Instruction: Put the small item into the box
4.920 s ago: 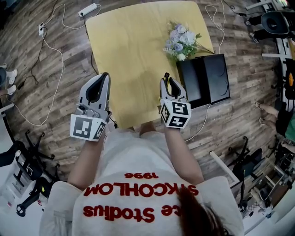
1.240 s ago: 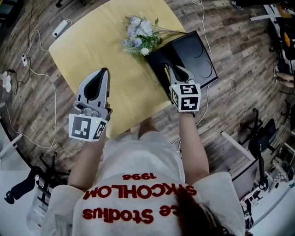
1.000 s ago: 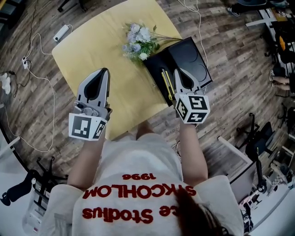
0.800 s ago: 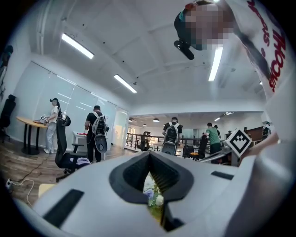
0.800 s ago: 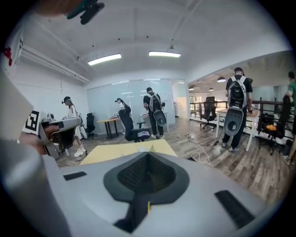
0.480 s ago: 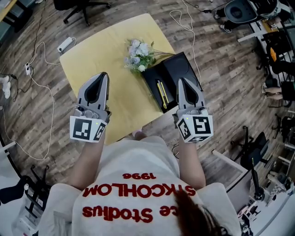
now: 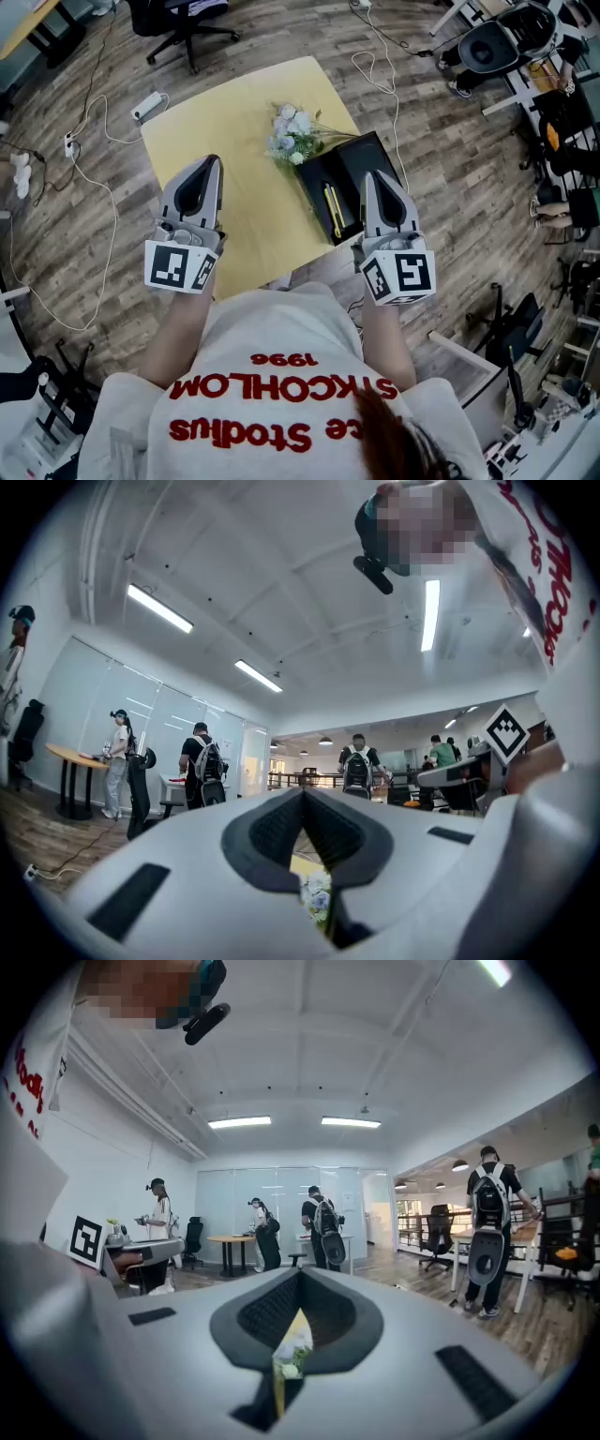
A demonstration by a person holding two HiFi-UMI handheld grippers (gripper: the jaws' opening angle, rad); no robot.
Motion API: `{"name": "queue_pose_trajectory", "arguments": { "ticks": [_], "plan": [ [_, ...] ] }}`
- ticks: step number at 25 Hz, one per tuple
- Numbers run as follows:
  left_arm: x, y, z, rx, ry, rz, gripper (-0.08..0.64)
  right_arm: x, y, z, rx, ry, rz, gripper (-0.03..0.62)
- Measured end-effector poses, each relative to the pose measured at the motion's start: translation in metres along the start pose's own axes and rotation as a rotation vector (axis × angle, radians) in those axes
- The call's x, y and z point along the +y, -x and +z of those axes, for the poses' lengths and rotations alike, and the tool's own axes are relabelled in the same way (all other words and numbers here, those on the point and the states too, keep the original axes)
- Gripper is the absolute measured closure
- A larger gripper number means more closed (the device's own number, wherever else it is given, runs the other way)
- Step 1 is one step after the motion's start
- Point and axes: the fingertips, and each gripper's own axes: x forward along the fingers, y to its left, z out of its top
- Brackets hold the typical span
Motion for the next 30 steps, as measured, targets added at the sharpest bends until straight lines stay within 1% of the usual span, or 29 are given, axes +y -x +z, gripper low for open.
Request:
{"name": "queue_pose_trajectory", "arguments": {
  "ticks": [6, 9, 14, 18, 21, 24, 30],
  "plan": [
    [0.02, 0.027, 0.012, -0.011, -0.034, 0.095, 0.554, 0.035, -0.018, 0.024, -0.046, 0.023, 0.131, 0.588],
    [0.038, 0.046, 0.016, -0.007, -0.062, 0.15, 0.554, 0.056, -0.03, 0.028, -0.056, 0.039, 0.188, 0.588],
    [0.072, 0.082, 0.025, 0.0, -0.098, 0.262, 0.554, 0.092, -0.049, 0.031, -0.062, 0.051, 0.288, 0.588],
    [0.084, 0.107, 0.028, 0.004, -0.116, 0.328, 0.554, 0.117, -0.057, 0.034, -0.07, 0.057, 0.357, 0.588],
    [0.088, 0.119, 0.031, -0.003, -0.116, 0.361, 0.554, 0.131, -0.061, 0.037, -0.086, 0.066, 0.393, 0.588],
    [0.09, 0.122, 0.038, -0.021, -0.12, 0.374, 0.554, 0.139, -0.065, 0.04, -0.098, 0.065, 0.415, 0.588],
    [0.093, 0.128, 0.049, -0.053, -0.132, 0.385, 0.554, 0.149, -0.067, 0.043, -0.112, 0.079, 0.422, 0.588]
  ]
}}
